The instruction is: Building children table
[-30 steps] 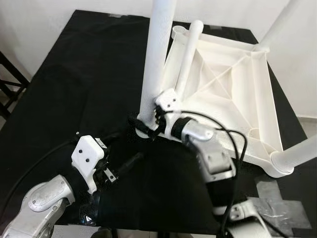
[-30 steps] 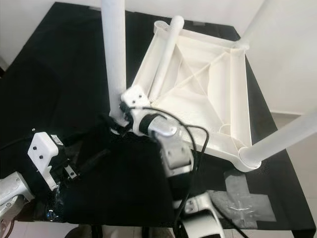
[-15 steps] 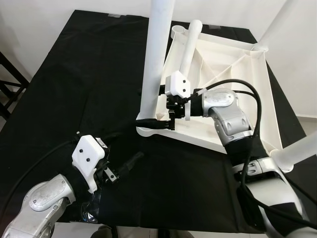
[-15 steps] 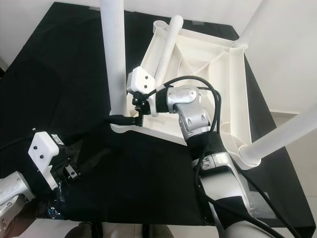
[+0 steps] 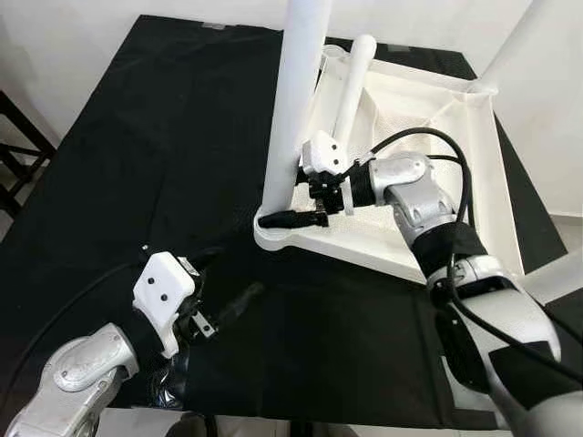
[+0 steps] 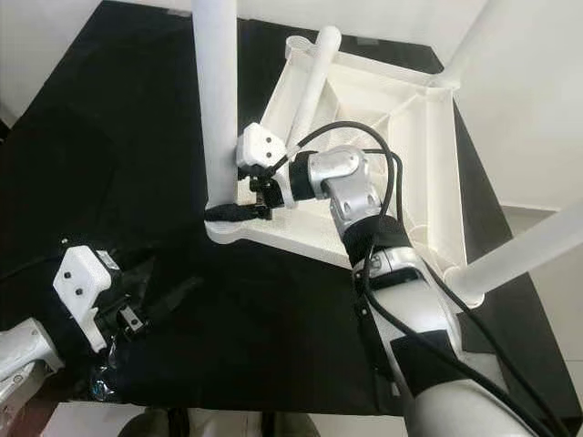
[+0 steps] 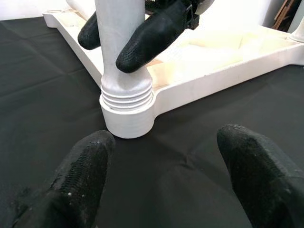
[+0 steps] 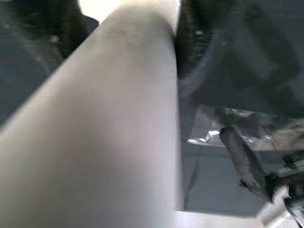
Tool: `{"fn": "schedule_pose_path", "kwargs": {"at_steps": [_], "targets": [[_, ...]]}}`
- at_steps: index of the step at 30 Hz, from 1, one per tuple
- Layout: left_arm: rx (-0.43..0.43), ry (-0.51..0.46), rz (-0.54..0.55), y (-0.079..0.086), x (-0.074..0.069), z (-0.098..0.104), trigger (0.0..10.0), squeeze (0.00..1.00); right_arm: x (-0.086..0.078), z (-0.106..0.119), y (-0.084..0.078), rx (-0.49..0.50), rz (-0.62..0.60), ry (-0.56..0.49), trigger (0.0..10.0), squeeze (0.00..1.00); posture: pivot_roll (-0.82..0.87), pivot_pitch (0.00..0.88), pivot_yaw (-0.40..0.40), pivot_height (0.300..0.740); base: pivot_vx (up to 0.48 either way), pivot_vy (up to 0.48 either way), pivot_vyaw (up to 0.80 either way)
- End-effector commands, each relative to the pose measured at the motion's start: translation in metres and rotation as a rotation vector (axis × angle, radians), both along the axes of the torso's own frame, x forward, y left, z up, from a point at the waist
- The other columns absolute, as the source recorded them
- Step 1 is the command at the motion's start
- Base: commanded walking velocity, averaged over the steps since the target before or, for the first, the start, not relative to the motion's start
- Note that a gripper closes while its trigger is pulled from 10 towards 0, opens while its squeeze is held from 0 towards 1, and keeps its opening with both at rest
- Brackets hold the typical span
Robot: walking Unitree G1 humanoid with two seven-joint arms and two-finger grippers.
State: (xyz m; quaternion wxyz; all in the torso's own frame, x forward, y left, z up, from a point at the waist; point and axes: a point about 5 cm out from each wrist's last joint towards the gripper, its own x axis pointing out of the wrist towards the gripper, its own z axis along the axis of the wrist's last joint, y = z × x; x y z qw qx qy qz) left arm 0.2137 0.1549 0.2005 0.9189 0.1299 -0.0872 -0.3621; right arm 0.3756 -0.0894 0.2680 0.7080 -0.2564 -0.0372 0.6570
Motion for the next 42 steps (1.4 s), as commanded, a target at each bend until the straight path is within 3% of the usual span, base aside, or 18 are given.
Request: {"fn": "schedule_pose_path", "kwargs": {"at_steps": [1,9,13,15,17,19,20,22,25,26,27,28,31,32,33,40,41,42], "targets": [[0.021,-0.008,-0.024,-0.003,-0.005,0.001,10.0,0.00,0.000,-0.006,-0.003,-0.018,0.007,0.003,0.0,0.00,0.16,0.252,-0.129,0.740,0.000,0.000,0.00],[0.067,-0.033,-0.045,-0.004,-0.006,0.003,10.0,0.00,0.001,-0.016,-0.017,0.072,-0.053,0.042,0.0,0.00,0.15,0.249,-0.132,0.740,0.000,0.000,0.00],[0.156,-0.050,-0.058,-0.003,-0.009,0.001,10.0,0.00,-0.001,-0.044,-0.026,0.145,-0.168,0.088,0.0,0.00,0.15,0.251,-0.135,0.740,0.000,0.000,0.00],[0.173,-0.051,-0.059,-0.002,-0.009,0.000,10.0,0.00,-0.001,-0.062,-0.023,0.141,-0.300,0.096,0.0,0.00,0.14,0.252,-0.141,0.740,0.000,0.000,0.00],[0.169,-0.054,-0.058,0.001,-0.009,0.003,10.0,0.00,-0.019,-0.113,-0.010,0.162,-0.834,0.104,0.0,0.00,0.14,0.265,-0.125,0.740,0.000,0.000,0.00],[0.169,-0.054,-0.058,0.001,-0.009,0.003,10.0,0.00,-0.019,-0.113,-0.010,0.162,-0.834,0.104,0.0,0.00,0.14,0.265,-0.125,0.740,0.000,0.000,0.00],[0.170,-0.051,-0.063,0.001,-0.009,0.003,10.0,0.00,-0.042,-0.127,0.004,0.108,-0.851,0.064,0.0,0.00,0.13,0.259,-0.117,0.740,0.000,0.000,0.00],[0.165,-0.051,-0.071,0.000,-0.008,0.003,10.0,0.00,-0.050,-0.125,0.011,0.099,-0.842,0.026,0.0,0.00,0.11,0.250,-0.113,0.740,0.000,0.000,0.00],[0.156,-0.053,-0.089,-0.005,-0.005,0.001,10.0,0.00,-0.045,-0.121,0.015,0.057,-0.744,0.017,0.0,0.00,0.12,0.248,-0.119,0.740,0.000,0.000,0.00],[0.156,-0.051,-0.092,-0.005,-0.006,0.000,10.0,0.00,-0.042,-0.119,0.014,0.050,-0.743,0.019,4.7,0.00,0.12,0.247,-0.121,0.740,0.000,0.000,0.00],[0.156,-0.051,-0.092,-0.005,-0.006,0.000,10.0,0.00,-0.042,-0.119,0.014,0.050,-0.743,0.019,4.7,0.00,0.12,0.247,-0.121,0.740,0.000,0.000,0.00],[0.156,-0.050,-0.092,-0.006,-0.006,0.000,10.0,0.00,-0.038,-0.115,0.013,0.049,-0.745,0.018,10.0,0.00,0.12,0.247,-0.120,0.740,0.000,0.000,0.00],[0.161,-0.051,-0.092,-0.004,-0.007,0.000,10.0,0.00,-0.030,-0.104,0.013,0.066,-0.731,0.013,10.0,0.00,0.13,0.245,-0.119,0.740,0.000,0.000,0.00],[0.164,-0.054,-0.091,-0.004,-0.007,0.000,10.0,0.00,-0.026,-0.095,0.012,0.094,-0.719,0.025,10.0,0.85,0.13,0.245,-0.117,0.740,0.000,0.000,0.00],[0.165,-0.055,-0.091,-0.004,-0.007,0.000,10.0,0.00,-0.023,-0.087,0.012,0.113,-0.705,0.037,10.0,1.00,0.13,0.244,-0.118,0.740,0.000,0.000,0.00],[0.164,-0.059,-0.097,-0.005,-0.007,0.001,10.0,0.00,-0.019,-0.052,0.013,0.199,-0.550,0.002,10.0,0.96,0.13,0.242,-0.118,0.740,0.000,0.000,0.00],[0.162,-0.060,-0.100,-0.006,-0.006,0.001,10.0,0.00,-0.018,-0.042,0.012,0.203,-0.461,-0.018,10.0,0.15,0.13,0.241,-0.119,0.740,0.000,0.000,0.00],[0.161,-0.061,-0.103,-0.007,-0.006,0.001,10.0,0.00,-0.018,-0.034,0.010,0.195,-0.366,-0.048,10.0,0.00,0.14,0.242,-0.122,0.740,0.000,0.000,0.00]]}}
